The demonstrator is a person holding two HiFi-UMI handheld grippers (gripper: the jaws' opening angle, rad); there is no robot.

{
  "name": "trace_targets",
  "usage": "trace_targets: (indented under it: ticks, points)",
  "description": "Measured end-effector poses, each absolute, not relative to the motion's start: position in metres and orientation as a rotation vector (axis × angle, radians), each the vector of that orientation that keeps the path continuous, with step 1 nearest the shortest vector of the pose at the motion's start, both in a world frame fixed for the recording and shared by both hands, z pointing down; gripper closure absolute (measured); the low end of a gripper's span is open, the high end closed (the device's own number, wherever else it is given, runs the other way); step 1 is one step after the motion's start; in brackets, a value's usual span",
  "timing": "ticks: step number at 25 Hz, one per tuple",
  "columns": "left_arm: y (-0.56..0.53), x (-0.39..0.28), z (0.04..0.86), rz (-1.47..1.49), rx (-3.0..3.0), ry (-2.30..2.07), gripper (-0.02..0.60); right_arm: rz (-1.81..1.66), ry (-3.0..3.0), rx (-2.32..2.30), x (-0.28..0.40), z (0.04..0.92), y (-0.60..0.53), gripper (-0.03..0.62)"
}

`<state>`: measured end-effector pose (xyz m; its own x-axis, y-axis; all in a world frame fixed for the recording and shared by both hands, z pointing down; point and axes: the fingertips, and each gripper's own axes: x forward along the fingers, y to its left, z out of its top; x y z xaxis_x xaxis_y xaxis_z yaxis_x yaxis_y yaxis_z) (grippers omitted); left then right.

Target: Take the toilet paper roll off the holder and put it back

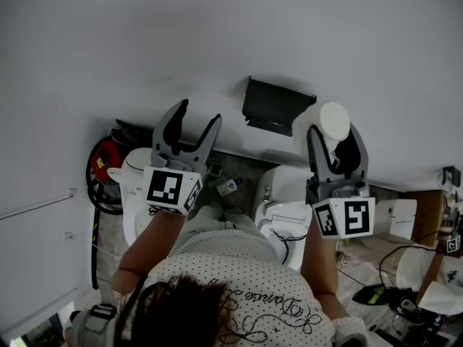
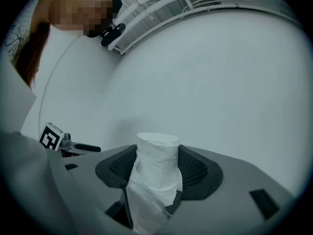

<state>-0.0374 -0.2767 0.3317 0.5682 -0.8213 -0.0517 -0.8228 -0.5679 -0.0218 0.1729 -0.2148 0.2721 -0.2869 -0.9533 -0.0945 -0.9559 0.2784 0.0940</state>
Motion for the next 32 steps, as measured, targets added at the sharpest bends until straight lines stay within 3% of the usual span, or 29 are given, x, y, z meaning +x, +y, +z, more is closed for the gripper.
trace_targets:
  ticks: [32]
  points:
    - [-0.286,-0.051,0.338,0.024,-2.733,1.495,0.314,0.167,2.606,-1.837,0.149,0.319,-0.305,0.324]
